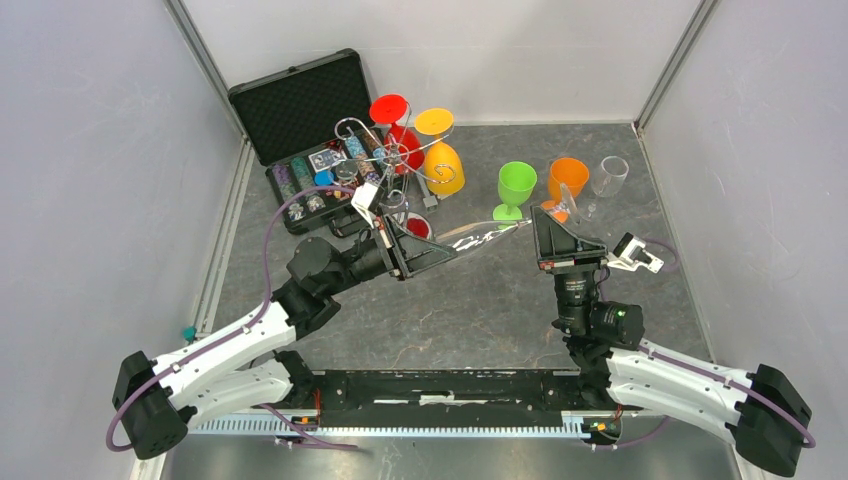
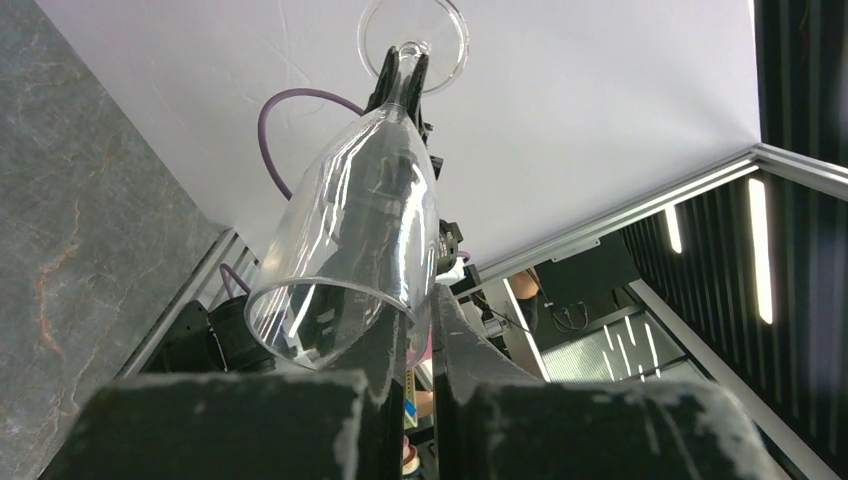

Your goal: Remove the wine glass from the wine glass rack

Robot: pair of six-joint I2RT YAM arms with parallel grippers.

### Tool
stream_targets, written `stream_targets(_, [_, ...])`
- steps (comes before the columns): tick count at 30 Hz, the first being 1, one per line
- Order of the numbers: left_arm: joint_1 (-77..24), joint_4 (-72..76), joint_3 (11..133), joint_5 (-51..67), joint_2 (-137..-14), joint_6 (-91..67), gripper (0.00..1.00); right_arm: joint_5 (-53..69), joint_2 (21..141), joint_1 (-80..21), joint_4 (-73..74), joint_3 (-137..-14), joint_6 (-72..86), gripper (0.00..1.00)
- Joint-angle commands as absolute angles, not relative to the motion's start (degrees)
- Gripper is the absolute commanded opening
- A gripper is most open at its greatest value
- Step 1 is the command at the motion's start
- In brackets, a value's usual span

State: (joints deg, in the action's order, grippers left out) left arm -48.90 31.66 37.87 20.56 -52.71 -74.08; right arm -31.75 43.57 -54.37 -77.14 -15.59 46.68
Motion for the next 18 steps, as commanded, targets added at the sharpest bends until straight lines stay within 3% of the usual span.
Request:
stream_targets(1, [-49.0,37.1,39.5,17.9,-51.9,-70.7,0.02,-31.0,43.8,-54.7,-76.9,-14.3,45.7,0.0])
stream_targets(14, [-49.2,36.9,40.3,16.6,-53.0,-64.6,0.03,-30.8,43.1,-54.7,-75.5,-14.0,48.8,0.01])
stream_targets(17, [-49.2,36.7,40.9,17.1,-54.2,-64.5,0.22,-30.4,43.6,-54.7,-75.4,-14.3,49.8,0.01])
stream_targets(18, [-49.2,36.8,41.1,17.1,-54.6,-64.5,0.24,-30.4,43.9,-54.6,-75.4,-14.4,50.0,0.01])
